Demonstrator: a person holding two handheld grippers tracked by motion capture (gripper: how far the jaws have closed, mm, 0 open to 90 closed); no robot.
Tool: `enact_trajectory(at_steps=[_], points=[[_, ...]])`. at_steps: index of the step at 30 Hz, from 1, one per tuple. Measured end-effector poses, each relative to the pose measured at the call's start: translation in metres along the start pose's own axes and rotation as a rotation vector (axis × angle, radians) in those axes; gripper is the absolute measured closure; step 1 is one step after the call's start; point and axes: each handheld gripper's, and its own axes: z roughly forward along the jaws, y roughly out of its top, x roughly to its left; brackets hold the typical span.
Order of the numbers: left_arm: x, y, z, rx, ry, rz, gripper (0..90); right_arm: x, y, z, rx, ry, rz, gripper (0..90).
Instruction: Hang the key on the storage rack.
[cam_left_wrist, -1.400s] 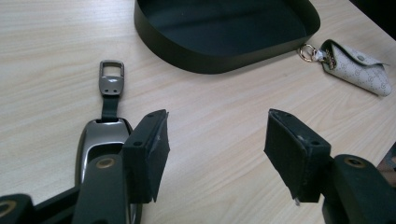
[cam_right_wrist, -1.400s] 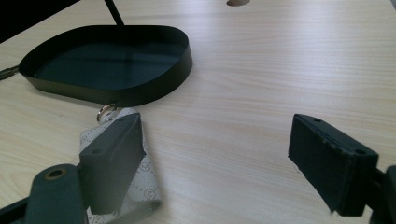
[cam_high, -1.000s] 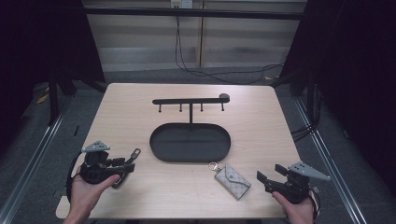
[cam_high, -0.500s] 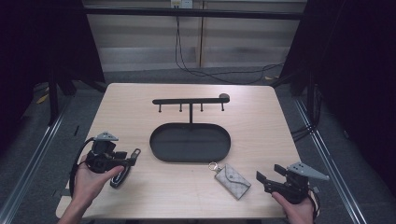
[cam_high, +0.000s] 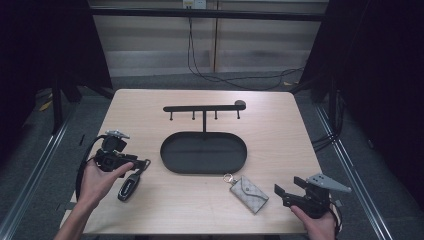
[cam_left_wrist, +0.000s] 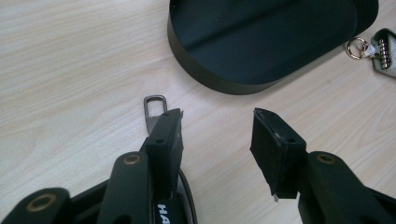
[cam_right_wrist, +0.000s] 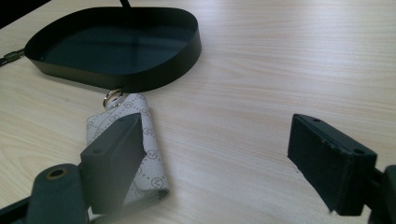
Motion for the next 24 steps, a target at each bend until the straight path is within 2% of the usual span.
enact_trajectory(at_steps=[2, 4, 6, 8, 13, 15, 24], points=[[0.000, 0.003, 0.002, 0.025, 0.001, 0.007, 55.1, 0.000, 0.000, 0.000, 0.000, 0.001, 0.000, 18.1], [0.000, 0.006, 0.005, 0.075, 0.016, 0.036, 56.4, 0.000, 0.000, 0.000, 0.000, 0.000, -0.001, 18.1], [-0.001, 0.009, 0.008, 0.095, 0.042, 0.033, 56.3, 0.000, 0.000, 0.000, 0.000, 0.000, -0.001, 18.1], [-0.001, 0.012, 0.011, 0.131, 0.043, 0.039, 56.0, 0.000, 0.000, 0.000, 0.002, 0.001, 0.001, 18.1], [0.001, 0.020, 0.020, 0.193, 0.059, 0.028, 55.9, 0.000, 0.000, 0.000, 0.005, -0.002, -0.002, 18.1], [0.002, 0.024, 0.024, 0.229, 0.069, 0.049, 56.0, 0.000, 0.000, 0.001, 0.010, -0.002, -0.003, 18.1], [0.010, 0.036, 0.035, 0.302, 0.072, 0.016, 58.0, 0.000, 0.000, 0.001, 0.015, -0.001, -0.007, 18.1]])
